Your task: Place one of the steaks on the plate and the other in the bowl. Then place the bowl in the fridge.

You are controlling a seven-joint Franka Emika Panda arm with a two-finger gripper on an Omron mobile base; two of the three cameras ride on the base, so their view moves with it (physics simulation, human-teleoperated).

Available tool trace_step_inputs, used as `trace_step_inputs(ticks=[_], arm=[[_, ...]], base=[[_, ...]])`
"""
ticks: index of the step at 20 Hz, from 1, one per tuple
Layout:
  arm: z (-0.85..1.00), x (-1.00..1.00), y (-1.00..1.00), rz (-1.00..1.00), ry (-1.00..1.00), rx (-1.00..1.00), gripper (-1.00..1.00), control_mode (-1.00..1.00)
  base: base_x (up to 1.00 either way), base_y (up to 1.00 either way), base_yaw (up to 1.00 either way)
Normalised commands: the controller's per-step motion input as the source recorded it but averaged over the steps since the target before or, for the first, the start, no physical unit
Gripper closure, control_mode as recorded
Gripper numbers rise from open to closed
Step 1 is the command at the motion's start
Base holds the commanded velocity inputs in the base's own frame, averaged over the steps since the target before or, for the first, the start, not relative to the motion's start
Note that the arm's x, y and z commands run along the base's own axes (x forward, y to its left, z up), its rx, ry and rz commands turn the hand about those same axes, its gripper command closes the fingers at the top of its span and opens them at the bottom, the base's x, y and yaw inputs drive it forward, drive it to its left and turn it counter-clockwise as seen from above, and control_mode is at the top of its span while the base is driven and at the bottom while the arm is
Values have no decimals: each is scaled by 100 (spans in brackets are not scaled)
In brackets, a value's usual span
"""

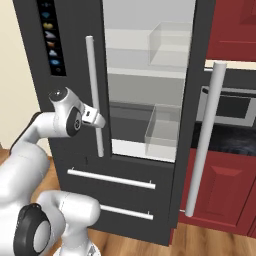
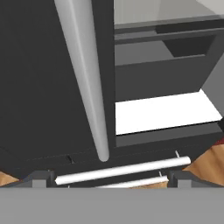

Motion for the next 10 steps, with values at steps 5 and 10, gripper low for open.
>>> trace_step_inputs(ticks=[5,10], arm=[[4,27,0,0,-3,-1,-100,-100],[0,45,0,0,0,0,-100,-100]], base=[[0,0,0],[0,0,0]])
